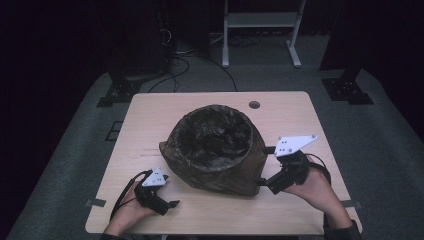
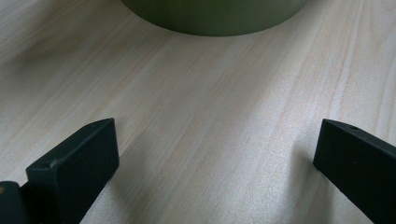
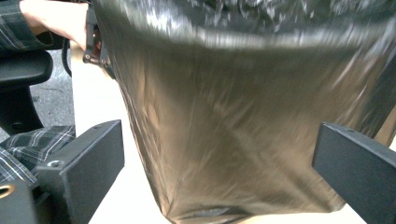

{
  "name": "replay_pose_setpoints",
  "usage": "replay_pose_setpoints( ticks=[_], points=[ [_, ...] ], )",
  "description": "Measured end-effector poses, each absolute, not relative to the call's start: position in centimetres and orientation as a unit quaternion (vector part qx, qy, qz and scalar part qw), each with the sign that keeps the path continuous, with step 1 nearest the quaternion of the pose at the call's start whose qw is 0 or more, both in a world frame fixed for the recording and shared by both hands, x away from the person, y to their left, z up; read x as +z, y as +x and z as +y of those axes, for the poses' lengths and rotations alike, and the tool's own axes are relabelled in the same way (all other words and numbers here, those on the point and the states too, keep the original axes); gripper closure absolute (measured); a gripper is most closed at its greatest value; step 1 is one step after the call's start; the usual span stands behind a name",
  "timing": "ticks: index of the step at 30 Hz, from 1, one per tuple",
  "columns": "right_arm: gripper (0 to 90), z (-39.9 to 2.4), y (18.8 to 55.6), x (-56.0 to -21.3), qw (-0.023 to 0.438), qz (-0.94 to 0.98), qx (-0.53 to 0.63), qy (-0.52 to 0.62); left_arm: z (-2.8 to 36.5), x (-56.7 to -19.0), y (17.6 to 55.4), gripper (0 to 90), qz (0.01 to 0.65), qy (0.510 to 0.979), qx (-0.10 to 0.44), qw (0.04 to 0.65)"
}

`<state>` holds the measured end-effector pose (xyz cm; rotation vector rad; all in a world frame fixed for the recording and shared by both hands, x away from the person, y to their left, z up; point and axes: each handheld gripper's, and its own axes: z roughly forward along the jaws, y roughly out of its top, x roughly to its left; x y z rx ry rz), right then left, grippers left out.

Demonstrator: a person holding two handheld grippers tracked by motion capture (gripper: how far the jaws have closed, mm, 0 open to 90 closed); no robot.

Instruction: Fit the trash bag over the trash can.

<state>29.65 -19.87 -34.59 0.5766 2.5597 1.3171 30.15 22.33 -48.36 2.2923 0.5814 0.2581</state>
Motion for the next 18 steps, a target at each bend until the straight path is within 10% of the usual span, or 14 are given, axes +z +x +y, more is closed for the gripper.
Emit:
replay_pose_setpoints(
  ticks=[18],
  points=[
    [1.7, -21.1, 28.3, -42.1, 0.091, 0.857, 0.446, 0.242, 22.3, -48.4, 30.2, 0.0, 0.227, 0.894, 0.101, 0.372]
  ],
)
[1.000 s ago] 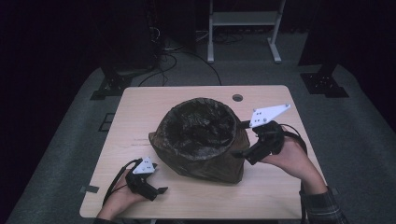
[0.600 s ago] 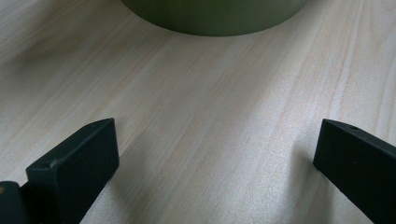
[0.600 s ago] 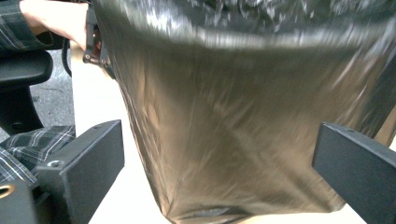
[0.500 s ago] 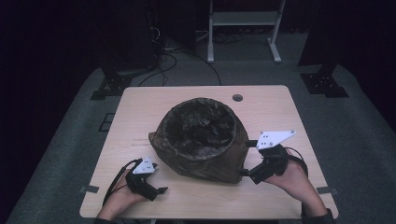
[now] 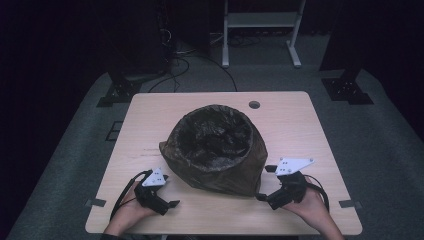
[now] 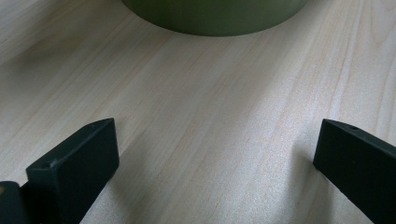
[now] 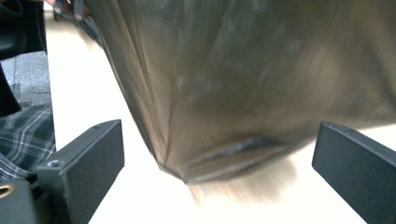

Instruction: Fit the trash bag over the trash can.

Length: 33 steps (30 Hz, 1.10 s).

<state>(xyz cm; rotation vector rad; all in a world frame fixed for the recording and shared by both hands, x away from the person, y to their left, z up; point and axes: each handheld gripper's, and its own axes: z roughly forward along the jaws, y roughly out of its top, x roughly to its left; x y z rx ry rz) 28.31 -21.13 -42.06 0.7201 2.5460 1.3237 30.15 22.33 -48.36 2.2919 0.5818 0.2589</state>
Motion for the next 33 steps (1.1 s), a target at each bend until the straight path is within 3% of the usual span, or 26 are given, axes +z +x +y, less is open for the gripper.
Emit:
replay_pose_setpoints(
  ticks=[13, 33],
  points=[
    [0.4, -21.0, 28.0, -46.3, 0.088, 0.863, 0.421, 0.265, 22.3, -48.4, 30.2, 0.0, 0.227, 0.894, 0.101, 0.372],
    [0.4, -19.5, 28.5, -48.5, 0.102, 0.884, 0.374, 0.262, 22.3, -48.4, 30.1, 0.0, 0.227, 0.894, 0.101, 0.372]
  ],
)
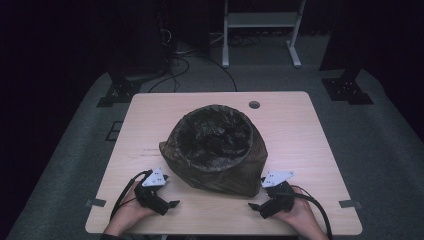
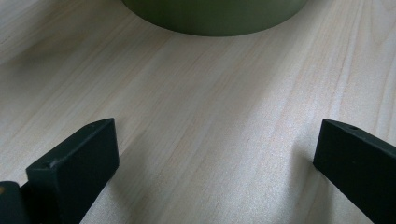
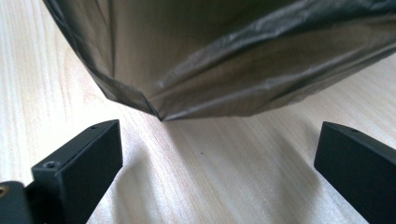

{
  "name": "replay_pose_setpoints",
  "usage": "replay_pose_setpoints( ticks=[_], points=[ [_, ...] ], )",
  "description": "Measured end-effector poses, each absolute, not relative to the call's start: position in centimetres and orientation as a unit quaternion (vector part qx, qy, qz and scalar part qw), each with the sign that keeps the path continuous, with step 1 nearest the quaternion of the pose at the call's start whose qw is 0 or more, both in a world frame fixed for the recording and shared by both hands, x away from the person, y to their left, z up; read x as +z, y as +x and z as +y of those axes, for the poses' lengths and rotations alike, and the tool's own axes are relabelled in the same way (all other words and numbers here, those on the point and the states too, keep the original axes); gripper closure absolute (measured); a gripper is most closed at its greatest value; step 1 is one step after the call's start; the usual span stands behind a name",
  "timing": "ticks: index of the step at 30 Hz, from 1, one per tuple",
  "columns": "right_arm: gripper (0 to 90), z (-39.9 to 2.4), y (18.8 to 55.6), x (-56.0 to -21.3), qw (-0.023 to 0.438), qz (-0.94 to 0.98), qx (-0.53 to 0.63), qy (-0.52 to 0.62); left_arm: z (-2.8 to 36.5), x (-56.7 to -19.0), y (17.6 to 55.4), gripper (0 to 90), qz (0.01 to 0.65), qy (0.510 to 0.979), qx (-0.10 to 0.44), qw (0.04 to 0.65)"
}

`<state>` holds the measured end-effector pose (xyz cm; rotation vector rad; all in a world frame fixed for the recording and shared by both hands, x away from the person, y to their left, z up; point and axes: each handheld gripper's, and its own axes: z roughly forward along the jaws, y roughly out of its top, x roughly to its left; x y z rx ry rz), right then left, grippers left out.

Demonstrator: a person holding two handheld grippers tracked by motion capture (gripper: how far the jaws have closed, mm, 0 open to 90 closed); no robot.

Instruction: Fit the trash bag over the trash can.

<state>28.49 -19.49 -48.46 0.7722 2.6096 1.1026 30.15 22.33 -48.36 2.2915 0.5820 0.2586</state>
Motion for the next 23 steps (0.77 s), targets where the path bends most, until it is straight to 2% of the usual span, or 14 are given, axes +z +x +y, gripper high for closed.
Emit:
replay_pose_setpoints(
  ticks=[23],
  points=[
    [0.3, -19.38, 28.42, -48.75, 0.108, 0.885, 0.369, 0.261, 22.33, -48.36, 30.15, 0.0, 0.227, 0.894, 0.101, 0.372]
  ],
)
